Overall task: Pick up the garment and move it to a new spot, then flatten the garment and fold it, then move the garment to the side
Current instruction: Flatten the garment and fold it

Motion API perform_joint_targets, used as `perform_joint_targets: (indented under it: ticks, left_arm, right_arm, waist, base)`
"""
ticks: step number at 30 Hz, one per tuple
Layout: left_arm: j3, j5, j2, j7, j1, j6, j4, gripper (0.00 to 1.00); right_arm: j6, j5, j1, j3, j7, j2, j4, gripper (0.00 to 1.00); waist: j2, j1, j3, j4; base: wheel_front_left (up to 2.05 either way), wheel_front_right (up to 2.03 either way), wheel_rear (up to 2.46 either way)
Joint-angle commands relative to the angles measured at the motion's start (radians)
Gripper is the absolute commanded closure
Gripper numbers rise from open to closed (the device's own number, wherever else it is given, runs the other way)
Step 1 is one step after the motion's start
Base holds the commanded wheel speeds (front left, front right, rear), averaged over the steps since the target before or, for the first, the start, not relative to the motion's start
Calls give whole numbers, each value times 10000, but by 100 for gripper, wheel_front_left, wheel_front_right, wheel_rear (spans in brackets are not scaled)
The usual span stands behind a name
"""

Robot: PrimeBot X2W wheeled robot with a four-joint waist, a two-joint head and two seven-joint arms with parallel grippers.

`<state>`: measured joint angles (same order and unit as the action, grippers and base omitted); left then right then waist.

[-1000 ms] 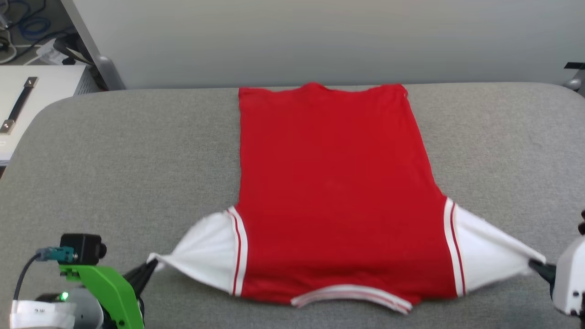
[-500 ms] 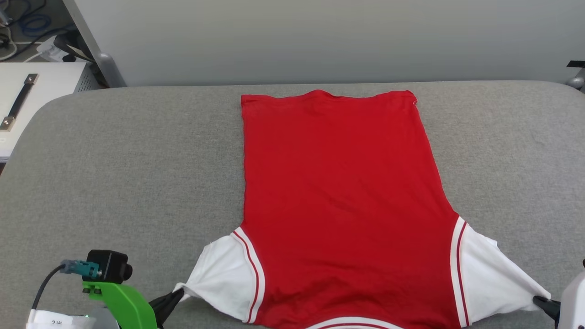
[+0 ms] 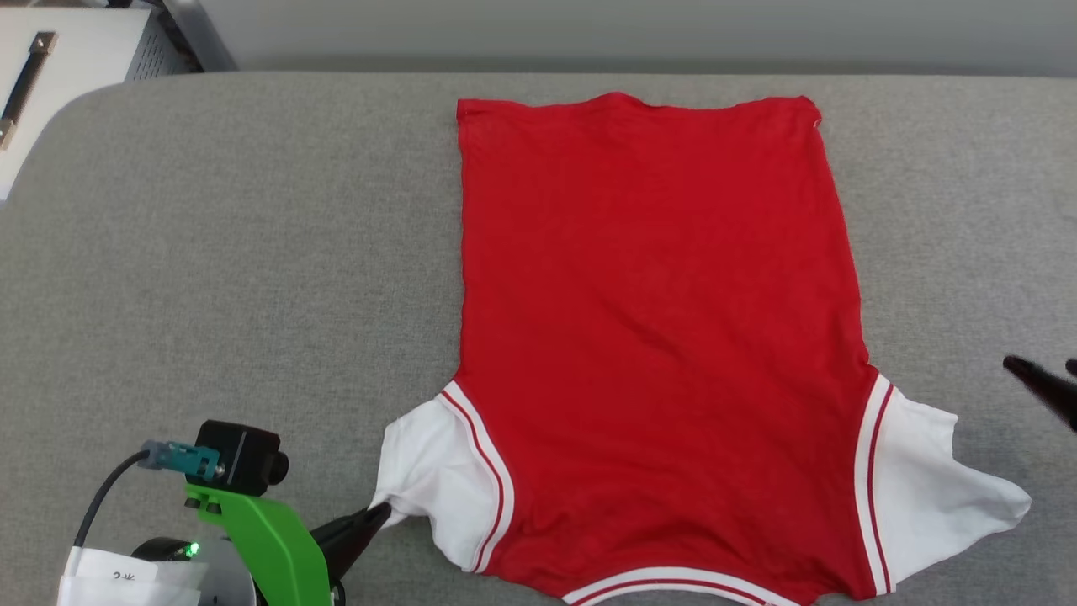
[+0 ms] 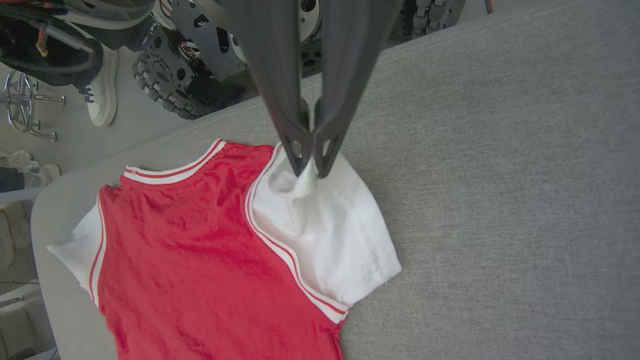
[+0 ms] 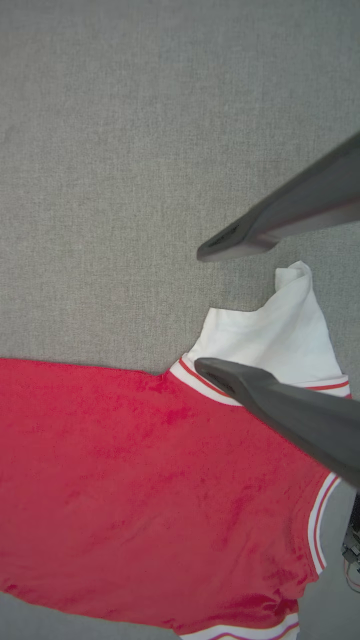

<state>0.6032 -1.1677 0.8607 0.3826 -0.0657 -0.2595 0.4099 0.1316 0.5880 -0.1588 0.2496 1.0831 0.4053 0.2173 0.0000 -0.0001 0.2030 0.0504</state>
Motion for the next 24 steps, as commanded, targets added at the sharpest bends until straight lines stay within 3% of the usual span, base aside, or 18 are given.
perform_joint_targets:
  ticks: [1, 14, 24]
  left_arm:
    - [-17, 115, 134, 107, -240, -92, 194, 100]
    - [299, 1273, -11, 226, -1098, -406, 1299, 100]
    - [497, 1579, -442, 127, -1564, -225, 1579, 100]
  right_arm:
    - [-9, 75, -648, -12, 171, 46, -23, 0]
    - [-9, -671, -5841, -760, 1516, 419, -2778, 0]
    - [-9, -2062, -8848, -1386, 1004, 909, -5343, 0]
  waist:
    - [0, 1, 971, 538]
    - [0, 1, 2842, 1847]
    - [0, 1, 4020, 2678]
  base:
    - [0, 0, 0]
    - [0, 0, 0]
    - [0, 0, 0]
